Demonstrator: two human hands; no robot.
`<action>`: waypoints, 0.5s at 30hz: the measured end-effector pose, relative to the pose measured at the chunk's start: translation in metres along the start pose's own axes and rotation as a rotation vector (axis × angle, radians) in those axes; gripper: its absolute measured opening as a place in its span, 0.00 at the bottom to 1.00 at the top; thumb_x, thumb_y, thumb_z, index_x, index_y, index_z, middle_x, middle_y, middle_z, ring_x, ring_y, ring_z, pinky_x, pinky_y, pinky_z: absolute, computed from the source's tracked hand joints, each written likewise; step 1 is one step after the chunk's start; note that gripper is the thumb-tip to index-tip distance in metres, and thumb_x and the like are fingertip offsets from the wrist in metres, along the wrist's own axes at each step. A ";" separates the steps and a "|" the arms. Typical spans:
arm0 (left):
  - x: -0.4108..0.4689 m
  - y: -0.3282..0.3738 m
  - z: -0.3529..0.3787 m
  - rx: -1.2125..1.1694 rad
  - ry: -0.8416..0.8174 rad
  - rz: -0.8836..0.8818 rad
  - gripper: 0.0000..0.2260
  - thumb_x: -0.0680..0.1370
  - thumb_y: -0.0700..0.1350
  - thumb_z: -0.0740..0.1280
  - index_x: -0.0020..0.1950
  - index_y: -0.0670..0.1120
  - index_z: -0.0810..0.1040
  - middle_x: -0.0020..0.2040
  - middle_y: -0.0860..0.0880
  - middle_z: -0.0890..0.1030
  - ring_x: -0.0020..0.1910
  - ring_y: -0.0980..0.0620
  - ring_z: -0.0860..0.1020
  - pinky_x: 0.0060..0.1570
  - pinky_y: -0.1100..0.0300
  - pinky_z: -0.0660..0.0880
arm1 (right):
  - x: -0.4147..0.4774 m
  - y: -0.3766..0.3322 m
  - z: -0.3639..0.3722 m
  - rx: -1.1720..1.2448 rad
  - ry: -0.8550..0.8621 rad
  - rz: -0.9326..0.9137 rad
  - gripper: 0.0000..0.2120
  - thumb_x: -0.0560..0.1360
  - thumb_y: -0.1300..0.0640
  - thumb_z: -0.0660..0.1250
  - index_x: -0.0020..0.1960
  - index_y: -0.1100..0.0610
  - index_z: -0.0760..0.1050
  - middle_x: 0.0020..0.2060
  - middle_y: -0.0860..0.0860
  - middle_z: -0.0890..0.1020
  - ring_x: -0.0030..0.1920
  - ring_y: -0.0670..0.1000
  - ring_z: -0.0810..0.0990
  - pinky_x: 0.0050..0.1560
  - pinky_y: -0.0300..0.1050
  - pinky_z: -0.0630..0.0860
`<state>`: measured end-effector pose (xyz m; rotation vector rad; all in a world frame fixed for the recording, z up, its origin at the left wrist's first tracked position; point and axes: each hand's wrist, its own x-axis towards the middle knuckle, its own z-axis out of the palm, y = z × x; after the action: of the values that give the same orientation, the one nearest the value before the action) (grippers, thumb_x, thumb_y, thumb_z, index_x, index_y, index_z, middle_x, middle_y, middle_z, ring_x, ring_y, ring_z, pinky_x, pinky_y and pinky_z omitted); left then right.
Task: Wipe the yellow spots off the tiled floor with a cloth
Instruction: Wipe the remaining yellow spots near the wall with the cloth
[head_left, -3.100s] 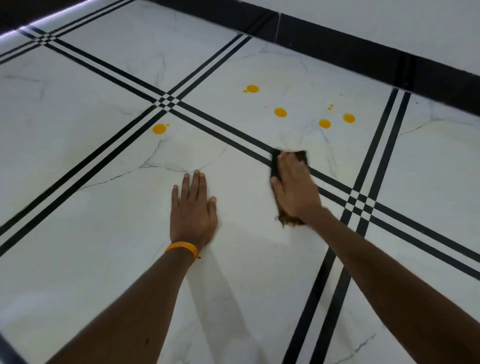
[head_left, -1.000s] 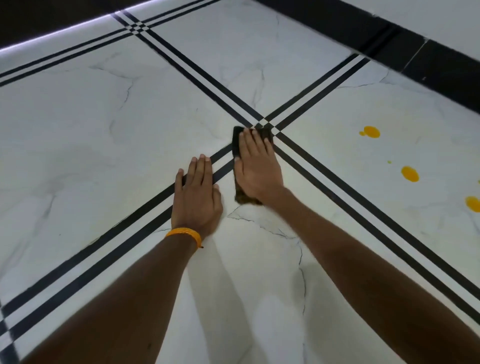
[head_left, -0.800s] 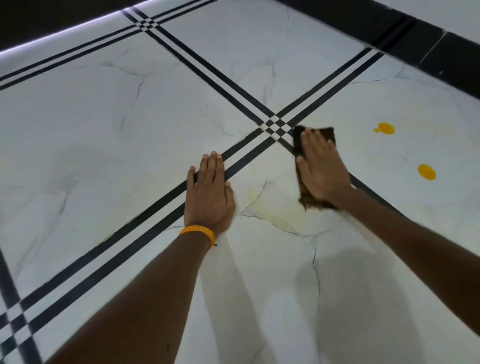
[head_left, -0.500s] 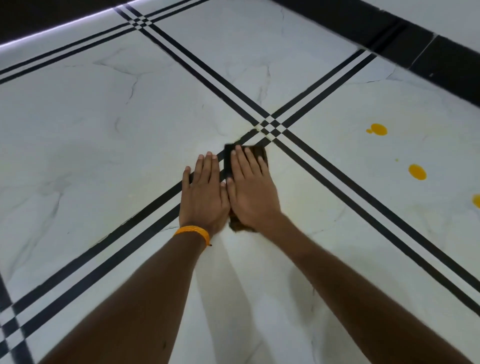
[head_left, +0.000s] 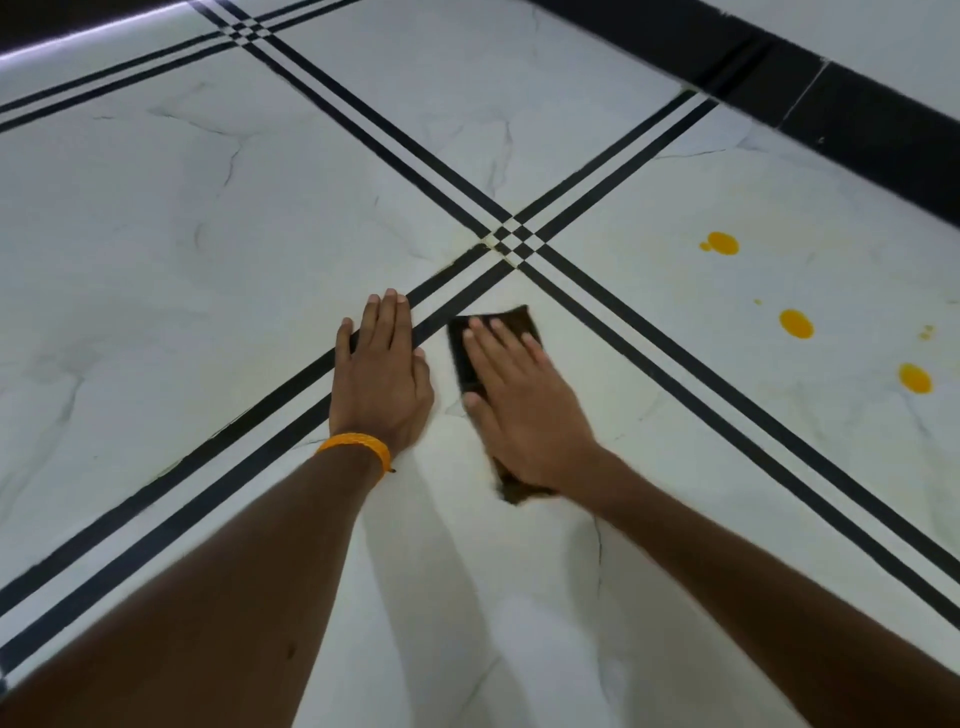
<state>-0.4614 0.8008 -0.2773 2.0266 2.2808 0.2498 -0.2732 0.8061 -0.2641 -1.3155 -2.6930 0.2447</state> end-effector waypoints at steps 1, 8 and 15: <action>0.000 -0.001 -0.001 0.000 0.003 0.000 0.27 0.83 0.47 0.48 0.82 0.41 0.52 0.82 0.43 0.55 0.81 0.46 0.53 0.79 0.43 0.51 | -0.019 0.022 -0.006 0.017 0.024 0.038 0.31 0.83 0.44 0.48 0.82 0.59 0.55 0.81 0.54 0.57 0.82 0.54 0.52 0.81 0.52 0.46; 0.001 0.001 0.001 -0.030 0.035 0.020 0.26 0.83 0.44 0.53 0.81 0.40 0.54 0.81 0.42 0.57 0.81 0.44 0.55 0.78 0.42 0.52 | 0.016 0.144 -0.038 -0.081 0.069 0.576 0.33 0.83 0.45 0.47 0.81 0.64 0.53 0.81 0.60 0.57 0.81 0.58 0.53 0.80 0.59 0.50; 0.001 -0.003 0.007 -0.049 0.085 0.044 0.24 0.84 0.43 0.54 0.80 0.38 0.58 0.80 0.39 0.61 0.79 0.41 0.58 0.76 0.40 0.54 | -0.134 0.173 -0.041 -0.064 0.080 0.486 0.35 0.81 0.41 0.44 0.82 0.60 0.55 0.81 0.55 0.57 0.82 0.55 0.54 0.81 0.54 0.48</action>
<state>-0.4637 0.8016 -0.2846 2.0826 2.2555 0.3992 -0.0507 0.8089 -0.2659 -1.9389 -2.2941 0.1485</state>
